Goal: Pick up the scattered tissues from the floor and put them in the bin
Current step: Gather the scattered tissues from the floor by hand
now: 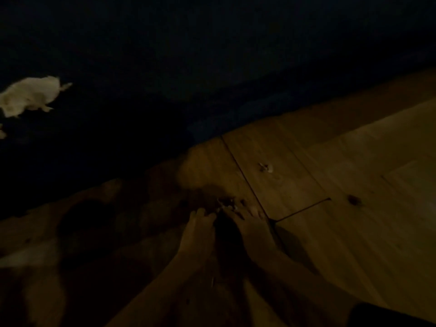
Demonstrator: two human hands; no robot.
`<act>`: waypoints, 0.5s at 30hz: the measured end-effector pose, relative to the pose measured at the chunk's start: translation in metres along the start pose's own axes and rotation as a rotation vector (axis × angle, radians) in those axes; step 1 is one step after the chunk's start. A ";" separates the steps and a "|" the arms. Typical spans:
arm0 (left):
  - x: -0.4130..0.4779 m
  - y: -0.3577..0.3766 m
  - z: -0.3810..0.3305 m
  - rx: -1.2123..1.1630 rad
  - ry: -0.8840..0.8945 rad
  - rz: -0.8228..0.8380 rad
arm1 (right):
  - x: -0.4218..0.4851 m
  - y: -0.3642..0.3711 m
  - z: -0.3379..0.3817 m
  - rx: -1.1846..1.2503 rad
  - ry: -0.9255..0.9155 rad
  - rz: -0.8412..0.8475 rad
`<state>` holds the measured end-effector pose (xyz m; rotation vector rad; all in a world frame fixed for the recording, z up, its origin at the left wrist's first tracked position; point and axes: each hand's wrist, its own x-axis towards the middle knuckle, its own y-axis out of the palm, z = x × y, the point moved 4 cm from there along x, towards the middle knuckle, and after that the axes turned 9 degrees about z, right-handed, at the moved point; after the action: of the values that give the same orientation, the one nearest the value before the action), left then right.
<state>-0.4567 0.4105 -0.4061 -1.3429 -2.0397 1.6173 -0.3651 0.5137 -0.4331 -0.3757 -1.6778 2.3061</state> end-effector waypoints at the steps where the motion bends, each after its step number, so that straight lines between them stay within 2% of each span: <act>1: 0.003 0.000 0.000 -0.013 0.028 -0.014 | 0.002 0.005 0.003 0.098 -0.047 0.006; 4: 0.007 -0.004 0.011 -0.031 0.082 -0.040 | 0.007 0.004 0.010 0.269 -0.137 -0.038; 7: 0.005 -0.016 0.025 -0.043 0.171 -0.079 | 0.015 -0.007 0.003 0.361 -0.122 -0.048; 9: 0.000 -0.012 0.038 -0.008 0.294 -0.051 | 0.016 -0.017 -0.010 0.443 -0.058 -0.120; 11: -0.006 0.004 0.056 0.091 0.462 -0.040 | 0.009 -0.029 -0.024 0.534 0.080 -0.181; 13: -0.014 0.016 0.061 0.182 0.597 -0.029 | -0.001 -0.037 -0.031 0.587 0.187 -0.185; 15: -0.030 0.022 0.050 0.203 0.756 -0.086 | -0.011 -0.042 -0.030 0.574 0.198 -0.194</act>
<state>-0.4607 0.3549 -0.4334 -1.4626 -1.4159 1.0101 -0.3419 0.5491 -0.4019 -0.2865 -0.8640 2.3761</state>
